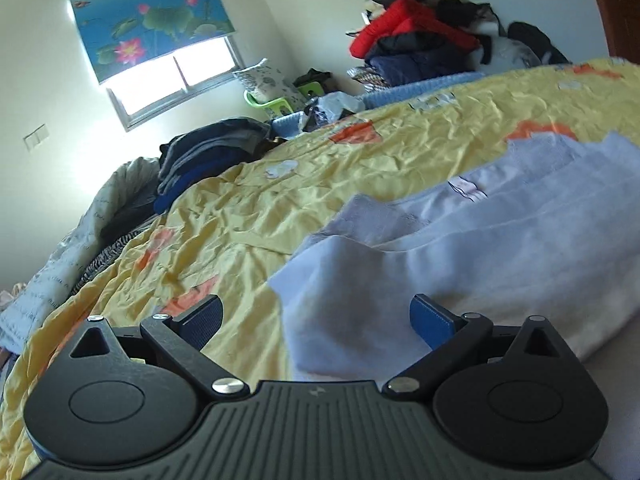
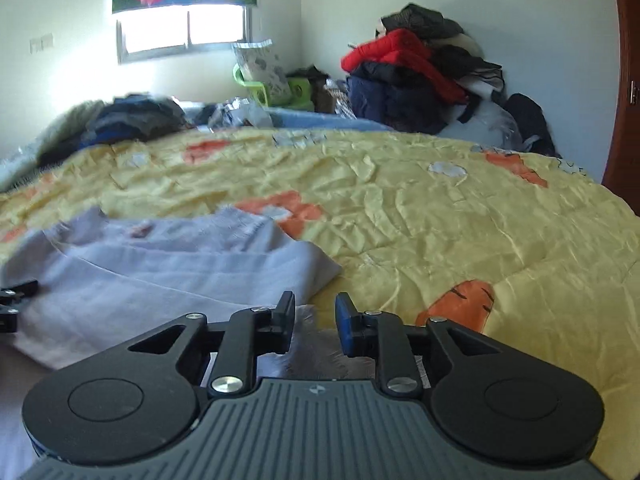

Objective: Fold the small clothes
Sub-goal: 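Open the right tool and lift both tools away from the top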

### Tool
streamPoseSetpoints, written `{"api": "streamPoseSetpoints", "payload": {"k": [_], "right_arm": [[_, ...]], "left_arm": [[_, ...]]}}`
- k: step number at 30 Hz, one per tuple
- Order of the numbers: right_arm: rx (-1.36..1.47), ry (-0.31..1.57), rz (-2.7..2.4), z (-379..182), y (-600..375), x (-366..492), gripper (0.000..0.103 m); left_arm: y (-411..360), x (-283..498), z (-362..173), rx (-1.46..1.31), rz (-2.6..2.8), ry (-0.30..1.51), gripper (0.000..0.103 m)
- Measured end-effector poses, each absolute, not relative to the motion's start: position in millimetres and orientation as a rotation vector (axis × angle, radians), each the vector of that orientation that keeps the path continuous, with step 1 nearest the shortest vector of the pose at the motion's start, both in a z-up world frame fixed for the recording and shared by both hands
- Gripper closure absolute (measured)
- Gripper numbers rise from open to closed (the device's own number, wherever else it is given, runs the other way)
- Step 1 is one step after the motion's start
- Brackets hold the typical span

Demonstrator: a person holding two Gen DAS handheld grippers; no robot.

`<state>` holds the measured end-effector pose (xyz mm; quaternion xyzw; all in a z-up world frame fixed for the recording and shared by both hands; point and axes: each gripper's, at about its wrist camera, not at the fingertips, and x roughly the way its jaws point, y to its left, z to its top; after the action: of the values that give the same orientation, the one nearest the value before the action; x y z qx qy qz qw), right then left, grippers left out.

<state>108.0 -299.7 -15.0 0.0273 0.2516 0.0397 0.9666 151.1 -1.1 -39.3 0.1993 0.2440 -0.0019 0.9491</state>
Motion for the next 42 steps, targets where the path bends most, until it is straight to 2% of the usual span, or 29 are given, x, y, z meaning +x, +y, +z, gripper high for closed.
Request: {"api": "streamPoseSetpoints", "payload": {"k": [2,3,5,9,13,20,22,26,29,34,38,42], "right_arm": [[0.042,0.536,0.149,-17,-291,102,0.063],[0.023,0.575,0.153,-22,-286,105,0.056],[0.013,0.638,0.113,-31,-283,111,0.053],[0.194,0.589,0.115,-20,-296,83,0.050],[0.309,0.547,0.141,-18,-304,39,0.036],[0.384,0.600,0.310,-30,-283,-28,0.035],[0.406,0.592,0.347,-32,-277,-42,0.031],[0.387,0.565,0.349,-35,-264,-56,0.029],[0.377,0.538,0.269,-27,-269,-60,0.036],[0.304,0.544,0.210,-16,-287,-68,0.032],[0.349,0.645,0.194,-34,-293,-68,0.032],[0.289,0.634,0.164,-26,-289,-92,0.032]], "left_arm": [[0,150,-41,0.424,0.003,0.493,0.002],[0,151,-43,0.445,0.014,0.505,0.002],[0,147,-41,0.448,0.030,0.516,0.002],[10,114,-20,0.396,-0.017,0.477,0.002],[29,74,-12,0.300,-0.117,0.545,0.002],[59,4,-24,0.113,-0.215,0.656,0.002],[58,-14,-31,0.098,-0.213,0.664,0.002],[37,-31,-40,0.177,-0.196,0.605,0.002],[26,-35,-42,0.230,-0.100,0.556,0.002],[49,-42,-18,0.179,-0.062,0.480,0.002],[68,-31,-25,0.060,-0.172,0.656,0.002],[89,-42,-26,-0.043,-0.274,0.754,0.002]]}}
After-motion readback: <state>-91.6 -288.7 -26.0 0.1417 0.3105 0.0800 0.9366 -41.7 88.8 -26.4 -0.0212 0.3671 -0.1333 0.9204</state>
